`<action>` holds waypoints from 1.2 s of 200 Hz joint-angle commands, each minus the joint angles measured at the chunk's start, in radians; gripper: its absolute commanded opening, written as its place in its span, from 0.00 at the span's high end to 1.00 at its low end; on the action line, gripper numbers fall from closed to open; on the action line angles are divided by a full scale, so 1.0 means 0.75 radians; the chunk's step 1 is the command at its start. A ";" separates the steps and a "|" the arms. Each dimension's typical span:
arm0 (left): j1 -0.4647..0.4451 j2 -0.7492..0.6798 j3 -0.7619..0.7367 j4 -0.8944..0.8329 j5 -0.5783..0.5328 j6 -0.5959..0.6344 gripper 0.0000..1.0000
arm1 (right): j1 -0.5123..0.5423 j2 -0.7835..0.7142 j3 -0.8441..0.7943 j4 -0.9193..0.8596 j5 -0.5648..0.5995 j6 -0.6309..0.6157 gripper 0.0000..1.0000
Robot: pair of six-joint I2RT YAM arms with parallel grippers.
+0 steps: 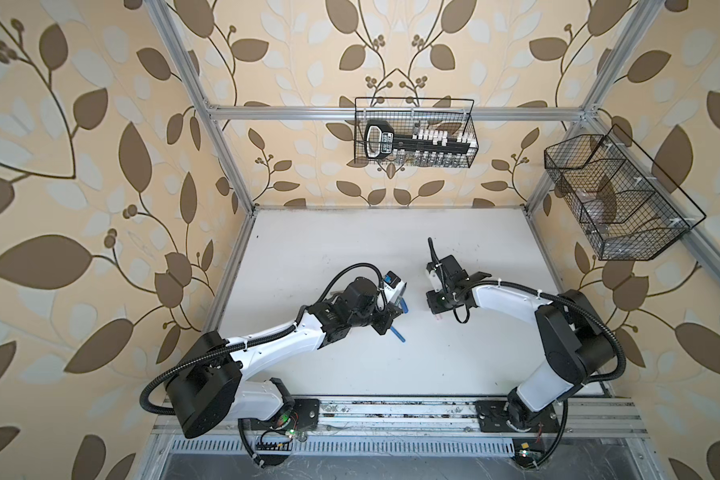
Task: Insert the pens into the pen caps
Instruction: 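Lift the pink cap and carry it toward the green pen nib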
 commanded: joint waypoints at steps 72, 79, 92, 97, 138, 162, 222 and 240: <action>-0.014 -0.017 0.033 0.110 -0.036 0.004 1.00 | -0.029 -0.148 -0.080 0.001 -0.036 -0.012 0.92; -0.014 -0.026 0.018 0.113 -0.042 -0.004 1.00 | -0.031 -0.162 -0.089 0.002 -0.040 -0.012 0.92; -0.018 -0.047 -0.015 0.130 -0.059 -0.013 1.00 | -0.029 -0.197 -0.106 0.008 -0.042 -0.007 0.91; -0.018 -0.053 -0.025 0.138 -0.062 -0.014 1.00 | -0.030 -0.213 -0.113 0.014 -0.042 -0.006 0.91; -0.020 -0.036 -0.027 0.132 -0.072 -0.005 1.00 | -0.029 -0.349 -0.186 0.060 -0.039 0.008 0.91; -0.036 -0.008 -0.024 0.150 -0.059 -0.006 1.00 | -0.044 -0.475 -0.278 0.197 -0.087 0.042 0.90; -0.072 0.022 0.003 0.156 -0.081 0.003 1.00 | -0.059 -0.710 -0.455 0.521 -0.189 0.135 0.89; -0.082 0.031 0.008 0.168 -0.071 -0.001 1.00 | -0.067 -0.754 -0.502 0.617 -0.254 0.157 0.89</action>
